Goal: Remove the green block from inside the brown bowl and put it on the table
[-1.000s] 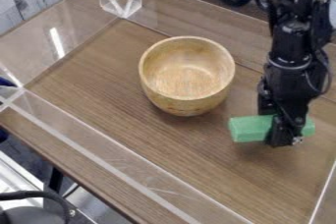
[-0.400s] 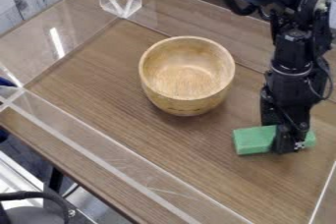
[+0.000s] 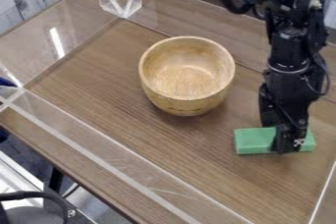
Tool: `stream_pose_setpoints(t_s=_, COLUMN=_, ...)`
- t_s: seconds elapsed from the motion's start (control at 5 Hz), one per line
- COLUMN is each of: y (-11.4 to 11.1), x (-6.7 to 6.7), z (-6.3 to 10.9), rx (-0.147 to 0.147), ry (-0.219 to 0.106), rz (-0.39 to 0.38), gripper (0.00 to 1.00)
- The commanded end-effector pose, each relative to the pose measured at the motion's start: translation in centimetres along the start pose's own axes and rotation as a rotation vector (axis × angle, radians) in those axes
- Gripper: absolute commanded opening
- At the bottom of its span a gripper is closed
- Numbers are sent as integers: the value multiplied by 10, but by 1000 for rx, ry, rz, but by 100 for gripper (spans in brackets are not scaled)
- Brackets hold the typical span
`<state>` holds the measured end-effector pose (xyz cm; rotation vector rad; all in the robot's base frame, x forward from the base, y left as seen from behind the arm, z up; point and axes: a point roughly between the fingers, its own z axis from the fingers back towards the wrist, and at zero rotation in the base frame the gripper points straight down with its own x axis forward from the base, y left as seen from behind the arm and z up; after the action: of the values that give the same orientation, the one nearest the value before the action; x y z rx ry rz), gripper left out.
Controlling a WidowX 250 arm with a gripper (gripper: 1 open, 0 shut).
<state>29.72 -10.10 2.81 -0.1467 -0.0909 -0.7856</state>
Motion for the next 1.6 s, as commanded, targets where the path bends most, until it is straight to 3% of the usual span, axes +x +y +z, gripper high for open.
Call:
stream_pose_setpoints(t_s=0.0, y=7, x=10, z=26, rx=21, ry=-69, rz=46, gripper=100)
stream_pose_setpoints(t_s=0.4, y=12, x=10, z=35, rx=-10, ry=-75, rz=143, gripper=100)
stream_pose_setpoints(t_s=0.8, y=4, x=13, z=57, rx=10, ry=-65, rz=147, gripper=100)
stream_pose_setpoints(t_s=1.2, y=15, x=22, z=36, rx=31, ry=-126, rz=179, gripper=100)
stream_pose_setpoints(t_s=1.4, y=18, x=23, z=41, rx=20, ry=-132, rz=182, gripper=100)
